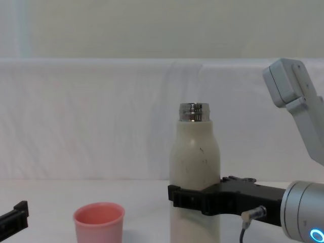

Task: Grasp the thermos with one hand and pour water into the cup lid.

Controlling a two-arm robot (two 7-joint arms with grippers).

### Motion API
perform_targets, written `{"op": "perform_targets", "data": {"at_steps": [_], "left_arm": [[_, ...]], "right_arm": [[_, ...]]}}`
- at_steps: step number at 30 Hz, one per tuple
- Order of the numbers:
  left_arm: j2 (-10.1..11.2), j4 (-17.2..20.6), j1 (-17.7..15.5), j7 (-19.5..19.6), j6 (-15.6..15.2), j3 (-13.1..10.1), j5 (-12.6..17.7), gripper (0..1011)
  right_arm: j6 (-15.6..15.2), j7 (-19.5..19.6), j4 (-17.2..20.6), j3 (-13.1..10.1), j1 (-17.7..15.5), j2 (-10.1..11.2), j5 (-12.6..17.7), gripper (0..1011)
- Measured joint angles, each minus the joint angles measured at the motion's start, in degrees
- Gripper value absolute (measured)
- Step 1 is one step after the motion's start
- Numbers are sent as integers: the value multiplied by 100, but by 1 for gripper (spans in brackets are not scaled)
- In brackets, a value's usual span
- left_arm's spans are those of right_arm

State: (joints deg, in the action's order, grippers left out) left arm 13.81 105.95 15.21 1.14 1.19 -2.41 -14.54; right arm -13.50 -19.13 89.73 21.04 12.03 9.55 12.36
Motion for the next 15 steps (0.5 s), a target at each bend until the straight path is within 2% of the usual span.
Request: {"op": "perform_targets", "data": {"at_steps": [15], "left_arm": [[0, 0, 0, 0, 0, 0, 0, 1001]], "right_arm": [[56, 53, 42, 83, -23, 129, 157, 951]]}}
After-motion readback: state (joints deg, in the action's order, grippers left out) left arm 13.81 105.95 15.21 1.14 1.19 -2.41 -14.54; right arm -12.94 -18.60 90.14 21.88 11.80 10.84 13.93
